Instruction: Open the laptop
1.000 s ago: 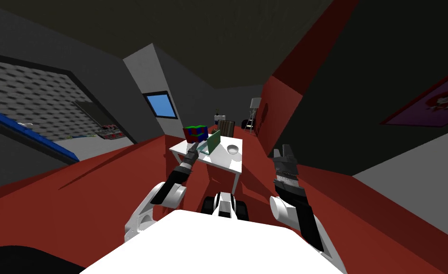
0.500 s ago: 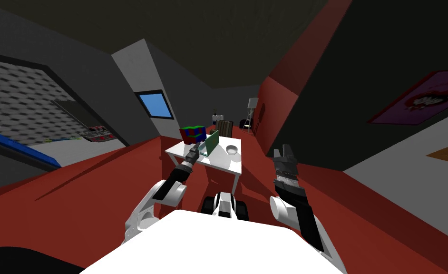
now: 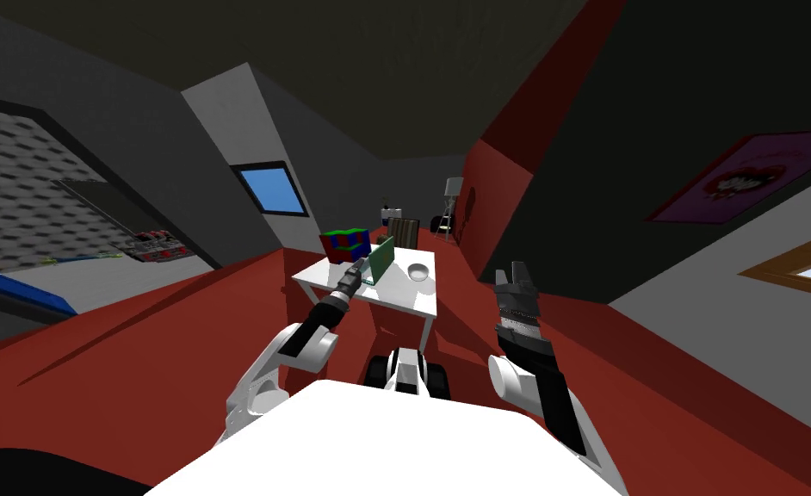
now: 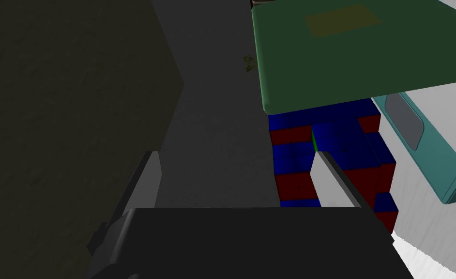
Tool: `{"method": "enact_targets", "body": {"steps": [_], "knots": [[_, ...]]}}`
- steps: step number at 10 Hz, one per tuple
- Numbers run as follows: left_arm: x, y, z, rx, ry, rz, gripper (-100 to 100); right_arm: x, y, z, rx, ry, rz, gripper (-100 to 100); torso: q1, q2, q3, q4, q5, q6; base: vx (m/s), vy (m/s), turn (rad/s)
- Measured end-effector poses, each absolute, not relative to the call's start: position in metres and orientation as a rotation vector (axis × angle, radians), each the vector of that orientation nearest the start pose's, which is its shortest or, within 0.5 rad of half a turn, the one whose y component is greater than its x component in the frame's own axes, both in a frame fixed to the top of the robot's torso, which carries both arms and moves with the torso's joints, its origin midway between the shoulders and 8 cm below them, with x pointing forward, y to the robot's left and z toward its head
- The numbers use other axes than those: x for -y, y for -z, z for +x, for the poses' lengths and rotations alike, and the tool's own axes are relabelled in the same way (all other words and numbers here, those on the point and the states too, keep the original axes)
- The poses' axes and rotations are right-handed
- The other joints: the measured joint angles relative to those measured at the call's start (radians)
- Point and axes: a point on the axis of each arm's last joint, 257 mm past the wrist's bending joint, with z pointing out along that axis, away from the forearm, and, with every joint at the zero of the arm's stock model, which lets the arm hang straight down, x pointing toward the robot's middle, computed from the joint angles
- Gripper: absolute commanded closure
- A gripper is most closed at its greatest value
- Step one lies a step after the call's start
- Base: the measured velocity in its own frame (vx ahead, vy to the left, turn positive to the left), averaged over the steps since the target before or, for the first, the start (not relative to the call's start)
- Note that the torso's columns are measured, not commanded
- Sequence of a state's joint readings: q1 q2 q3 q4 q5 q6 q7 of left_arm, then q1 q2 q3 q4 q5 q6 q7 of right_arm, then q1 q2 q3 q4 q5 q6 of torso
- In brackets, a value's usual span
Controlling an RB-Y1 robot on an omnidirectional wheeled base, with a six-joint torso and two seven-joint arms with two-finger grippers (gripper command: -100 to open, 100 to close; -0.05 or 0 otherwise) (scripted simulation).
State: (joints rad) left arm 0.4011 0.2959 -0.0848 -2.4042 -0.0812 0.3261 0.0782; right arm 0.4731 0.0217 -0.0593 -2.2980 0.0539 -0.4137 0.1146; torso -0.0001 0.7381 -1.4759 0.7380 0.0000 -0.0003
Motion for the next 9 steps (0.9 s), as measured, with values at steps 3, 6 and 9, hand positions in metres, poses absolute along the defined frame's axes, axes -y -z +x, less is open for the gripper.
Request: {"method": "enact_targets", "body": {"steps": [3, 6, 9], "knots": [[-0.245, 0.085, 0.424, -1.321, 1.062, -0.942, -100, 0.295, -0.025, 0.353, -0.678, -1.099, 0.627, 0, 0.0, 0.0, 0.0, 0.0, 0.0, 0.0, 0.028, 0.023, -0.059], [-0.247, 0.094, 0.426, -1.362, 1.027, -0.964, -100, 0.295, -0.025, 0.353, -0.678, -1.099, 0.627, 0, 0.0, 0.0, 0.0, 0.0, 0.0, 0.0, 0.029, 0.023, -0.078], [-0.248, 0.102, 0.428, -1.408, 0.985, -0.98, -100, 0.295, -0.025, 0.353, -0.678, -1.099, 0.627, 0, 0.0, 0.0, 0.0, 0.0, 0.0, 0.0, 0.024, 0.028, -0.065]]}}
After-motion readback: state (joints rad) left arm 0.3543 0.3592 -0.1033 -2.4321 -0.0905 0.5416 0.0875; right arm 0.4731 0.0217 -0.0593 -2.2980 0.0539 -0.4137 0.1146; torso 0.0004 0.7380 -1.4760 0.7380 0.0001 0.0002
